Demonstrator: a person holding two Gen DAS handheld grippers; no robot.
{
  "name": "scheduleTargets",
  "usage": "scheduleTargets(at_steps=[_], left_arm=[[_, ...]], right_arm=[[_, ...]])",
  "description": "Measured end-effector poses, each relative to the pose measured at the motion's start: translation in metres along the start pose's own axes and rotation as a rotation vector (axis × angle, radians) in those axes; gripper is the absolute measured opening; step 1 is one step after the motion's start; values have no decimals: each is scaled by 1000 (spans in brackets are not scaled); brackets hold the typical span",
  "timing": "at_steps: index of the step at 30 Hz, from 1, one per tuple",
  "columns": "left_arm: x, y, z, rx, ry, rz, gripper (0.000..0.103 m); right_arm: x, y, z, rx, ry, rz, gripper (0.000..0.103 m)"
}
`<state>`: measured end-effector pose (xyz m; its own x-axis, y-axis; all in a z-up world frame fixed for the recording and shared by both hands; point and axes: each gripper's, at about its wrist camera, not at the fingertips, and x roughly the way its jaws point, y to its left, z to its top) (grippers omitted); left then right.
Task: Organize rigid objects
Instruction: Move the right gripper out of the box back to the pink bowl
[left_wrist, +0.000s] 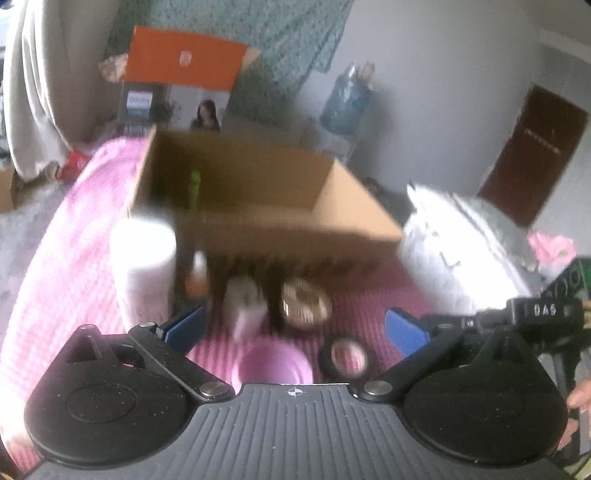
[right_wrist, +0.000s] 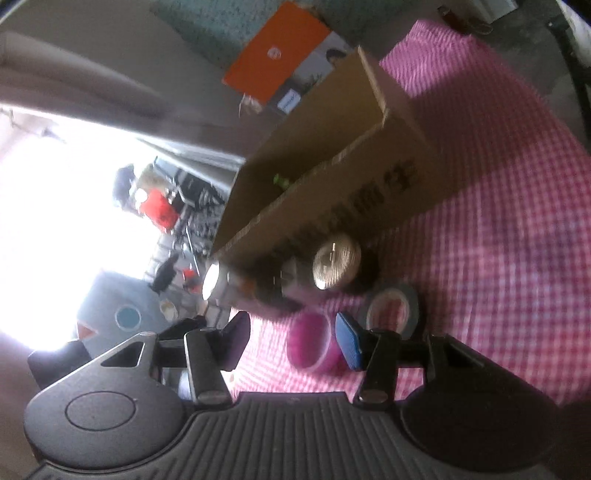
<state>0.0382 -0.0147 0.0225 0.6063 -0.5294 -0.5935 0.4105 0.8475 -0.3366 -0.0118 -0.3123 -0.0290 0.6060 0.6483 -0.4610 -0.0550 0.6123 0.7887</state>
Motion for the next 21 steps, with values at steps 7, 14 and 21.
scheduleTargets(at_steps=[7, 14, 21], left_arm=[[16, -4, -27, 120, 46, 96, 103], [33, -21, -47, 306, 97, 206, 103], [45, -28, -62, 400, 134, 223, 97]], right_arm=[[34, 11, -17, -64, 64, -41, 52], [60, 10, -19, -92, 103, -105, 44], [78, 15, -16, -162, 121, -181, 31]])
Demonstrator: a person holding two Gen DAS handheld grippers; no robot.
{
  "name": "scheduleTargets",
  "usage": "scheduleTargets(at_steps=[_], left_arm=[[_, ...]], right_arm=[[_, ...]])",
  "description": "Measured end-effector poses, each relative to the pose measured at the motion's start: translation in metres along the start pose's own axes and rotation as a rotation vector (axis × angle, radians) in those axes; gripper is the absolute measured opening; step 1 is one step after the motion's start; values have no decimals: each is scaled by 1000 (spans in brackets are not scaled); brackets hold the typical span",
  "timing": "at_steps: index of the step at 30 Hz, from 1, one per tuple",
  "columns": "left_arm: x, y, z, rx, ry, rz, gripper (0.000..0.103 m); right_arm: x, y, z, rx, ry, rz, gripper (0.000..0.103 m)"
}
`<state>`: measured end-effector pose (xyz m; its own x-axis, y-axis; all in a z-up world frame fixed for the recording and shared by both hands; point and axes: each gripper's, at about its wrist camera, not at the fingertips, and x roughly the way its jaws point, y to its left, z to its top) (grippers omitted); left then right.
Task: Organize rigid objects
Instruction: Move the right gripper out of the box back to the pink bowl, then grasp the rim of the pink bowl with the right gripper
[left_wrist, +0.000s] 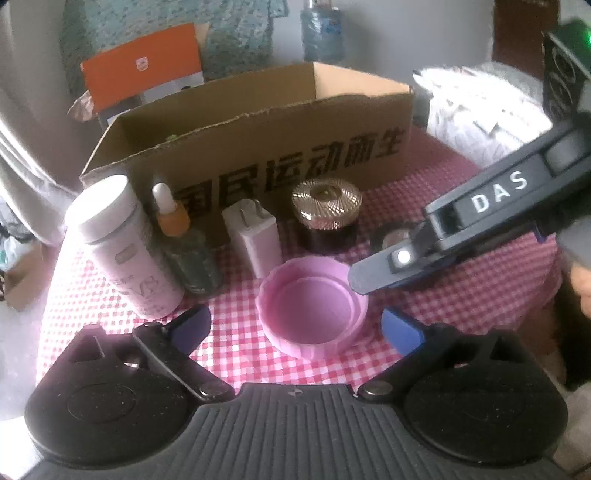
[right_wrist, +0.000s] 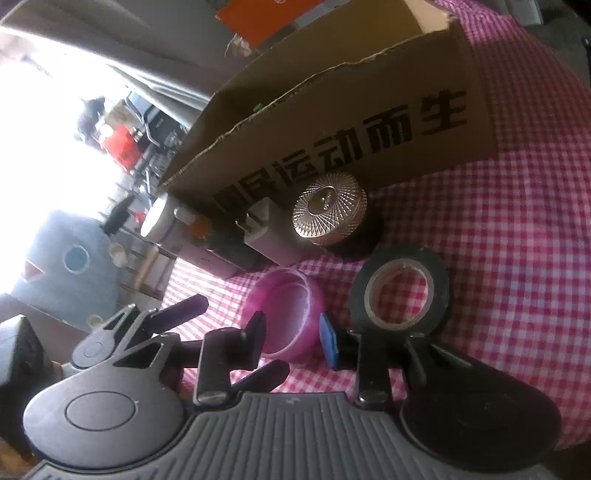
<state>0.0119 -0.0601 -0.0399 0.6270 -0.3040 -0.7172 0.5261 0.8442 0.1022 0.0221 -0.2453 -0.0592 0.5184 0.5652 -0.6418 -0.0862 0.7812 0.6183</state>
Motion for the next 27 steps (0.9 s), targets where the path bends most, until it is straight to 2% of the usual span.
scheduleTargets(at_steps=[3, 4, 5, 8, 14, 18, 21, 27], left_arm=[[4, 2, -1, -3, 12, -22, 90], [6, 3, -1, -9, 18, -29, 83], [7, 4, -1, -16, 26, -35, 77], [8, 5, -1, -33, 38, -65, 68], [5, 0, -1, -7, 42, -99, 67], [-3, -4, -2, 3, 45, -154, 67], [-7, -7, -3, 30, 38, -151, 69], [-2, -10, 2, 57, 43, -127, 79]], right_arm=[[6, 5, 1, -42, 5, -34, 29], [7, 6, 1, -50, 10, -39, 27], [9, 7, 1, -55, 15, -44, 24], [15, 6, 1, -63, 26, -56, 15], [11, 6, -1, -65, 37, -68, 14], [-1, 2, -5, -62, 50, -87, 14], [-4, -2, -6, -51, 74, -79, 15], [-2, 1, -2, -84, 65, -105, 16]])
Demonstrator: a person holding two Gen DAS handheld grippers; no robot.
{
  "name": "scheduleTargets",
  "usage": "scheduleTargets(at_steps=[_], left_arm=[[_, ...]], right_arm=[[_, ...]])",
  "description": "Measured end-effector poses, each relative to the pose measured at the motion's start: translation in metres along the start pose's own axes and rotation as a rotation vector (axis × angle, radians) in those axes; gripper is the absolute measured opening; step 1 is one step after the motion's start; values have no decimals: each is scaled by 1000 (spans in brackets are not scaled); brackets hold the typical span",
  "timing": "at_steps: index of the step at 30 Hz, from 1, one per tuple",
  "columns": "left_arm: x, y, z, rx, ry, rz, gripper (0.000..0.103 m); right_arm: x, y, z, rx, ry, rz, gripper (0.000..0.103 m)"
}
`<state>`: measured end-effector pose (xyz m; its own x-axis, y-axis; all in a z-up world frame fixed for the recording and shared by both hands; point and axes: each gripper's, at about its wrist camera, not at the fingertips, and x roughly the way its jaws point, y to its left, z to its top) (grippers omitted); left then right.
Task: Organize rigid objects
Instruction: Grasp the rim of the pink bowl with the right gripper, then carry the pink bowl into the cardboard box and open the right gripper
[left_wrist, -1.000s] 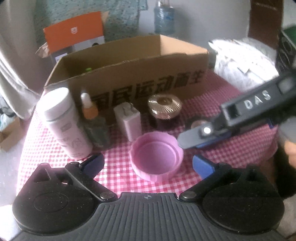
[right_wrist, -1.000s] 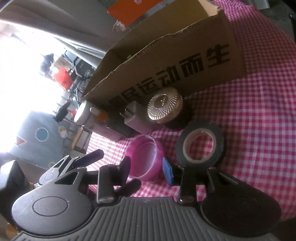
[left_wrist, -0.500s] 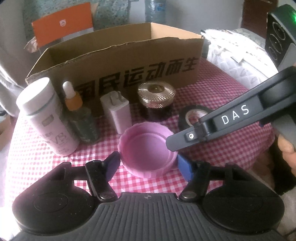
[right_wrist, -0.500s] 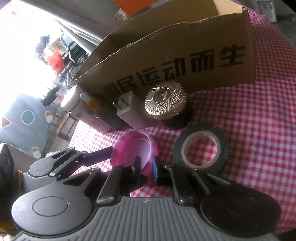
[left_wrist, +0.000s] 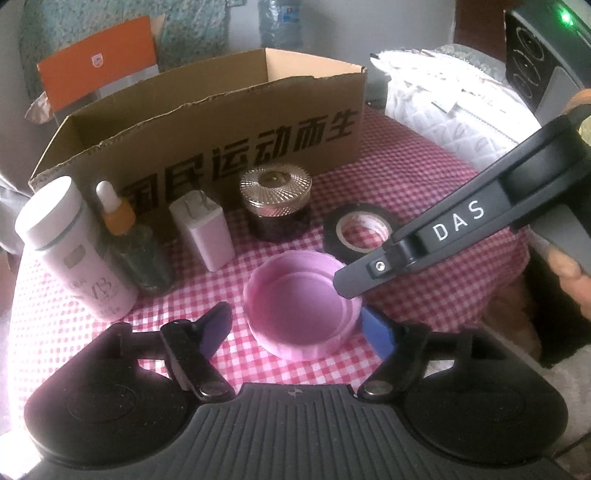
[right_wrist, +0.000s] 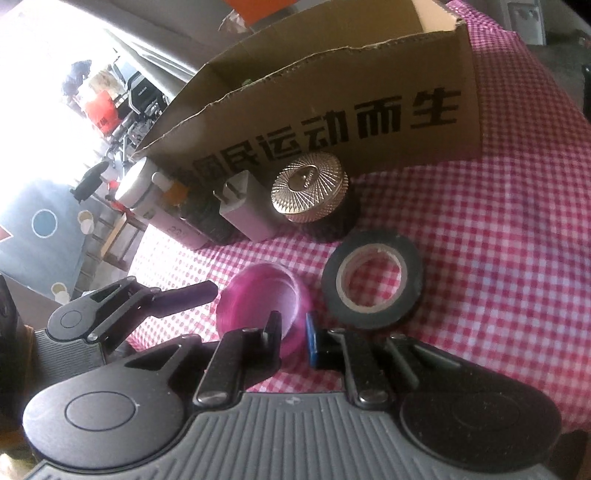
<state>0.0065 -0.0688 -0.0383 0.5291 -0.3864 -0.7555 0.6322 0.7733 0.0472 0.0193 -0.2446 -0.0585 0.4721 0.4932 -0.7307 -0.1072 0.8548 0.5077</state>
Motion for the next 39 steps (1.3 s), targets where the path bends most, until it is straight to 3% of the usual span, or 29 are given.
scheduleTargets(at_steps=[5, 15, 23, 32, 35, 39], left_arm=[[11, 5, 1, -19, 23, -19, 79], [6, -4, 0, 6, 3, 20, 75], [-36, -8, 21, 24, -142, 111, 75], [-65, 26, 99, 26, -317, 245, 75], [-52, 37, 127, 18, -307, 249, 75], [-17, 44, 158, -43, -219, 208, 75]], right_arm=[[11, -1, 3, -2, 14, -14, 16], [7, -1, -6, -3, -23, 14, 14], [-34, 26, 3, -93, -145, 27, 15], [-74, 64, 93, -261, -262, 71, 15], [-64, 68, 135, -273, -228, 82, 15], [-30, 54, 187, -202, -112, 111, 15]])
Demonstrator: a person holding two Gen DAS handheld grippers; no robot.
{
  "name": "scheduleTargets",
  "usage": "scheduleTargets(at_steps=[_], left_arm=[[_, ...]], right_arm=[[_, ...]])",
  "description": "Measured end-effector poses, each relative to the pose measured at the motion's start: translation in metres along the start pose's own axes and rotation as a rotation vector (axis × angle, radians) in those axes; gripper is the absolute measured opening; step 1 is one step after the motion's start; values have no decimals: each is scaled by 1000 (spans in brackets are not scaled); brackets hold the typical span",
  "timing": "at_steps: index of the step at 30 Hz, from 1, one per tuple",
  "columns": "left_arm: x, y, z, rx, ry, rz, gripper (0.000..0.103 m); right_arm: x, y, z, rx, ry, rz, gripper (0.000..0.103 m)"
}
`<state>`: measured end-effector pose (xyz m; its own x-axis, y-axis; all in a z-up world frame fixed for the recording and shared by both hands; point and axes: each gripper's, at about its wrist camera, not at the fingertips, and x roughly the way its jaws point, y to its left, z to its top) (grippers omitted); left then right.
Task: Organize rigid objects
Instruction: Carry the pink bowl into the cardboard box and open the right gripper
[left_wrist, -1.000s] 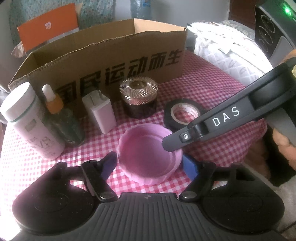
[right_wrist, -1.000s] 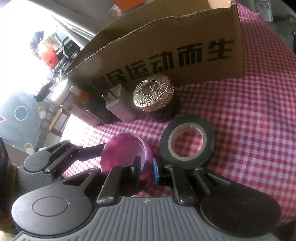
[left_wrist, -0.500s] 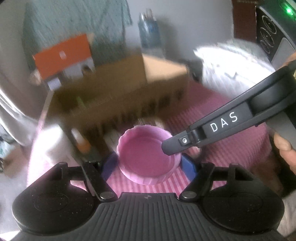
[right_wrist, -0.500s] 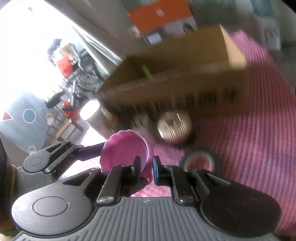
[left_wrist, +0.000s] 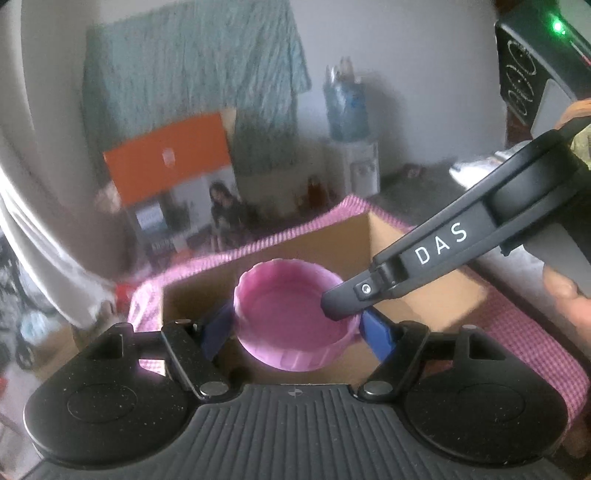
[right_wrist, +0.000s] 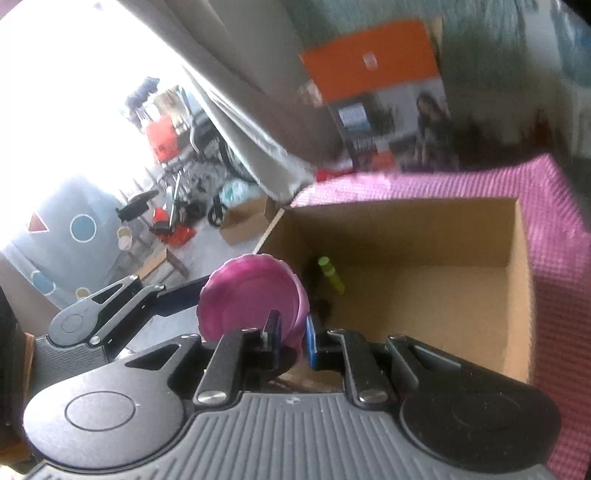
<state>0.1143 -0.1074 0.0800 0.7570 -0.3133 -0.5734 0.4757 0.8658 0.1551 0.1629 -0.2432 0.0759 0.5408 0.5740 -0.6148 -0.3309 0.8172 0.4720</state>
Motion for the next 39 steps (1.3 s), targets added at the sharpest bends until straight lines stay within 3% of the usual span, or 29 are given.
scheduleTargets(at_steps=[4, 10, 16, 22, 31, 39], left_arm=[[44, -4, 8, -44, 153, -45, 75], [93, -1, 12, -14, 345, -85, 76], [114, 0, 6, 23, 477, -99, 75], [139, 18, -3, -88, 622, -152, 77], [129, 31, -4, -123, 614, -142, 85], [96, 21, 10, -95, 520, -121, 87]], right_arm=[[41, -28, 21, 65, 133, 6, 15], [95, -63, 32, 146, 320, 20, 15], [127, -74, 33, 174, 438, 28, 14], [144, -78, 28, 147, 522, 14, 14], [147, -82, 28, 165, 544, 19, 16], [91, -76, 37, 176, 376, 60, 18]])
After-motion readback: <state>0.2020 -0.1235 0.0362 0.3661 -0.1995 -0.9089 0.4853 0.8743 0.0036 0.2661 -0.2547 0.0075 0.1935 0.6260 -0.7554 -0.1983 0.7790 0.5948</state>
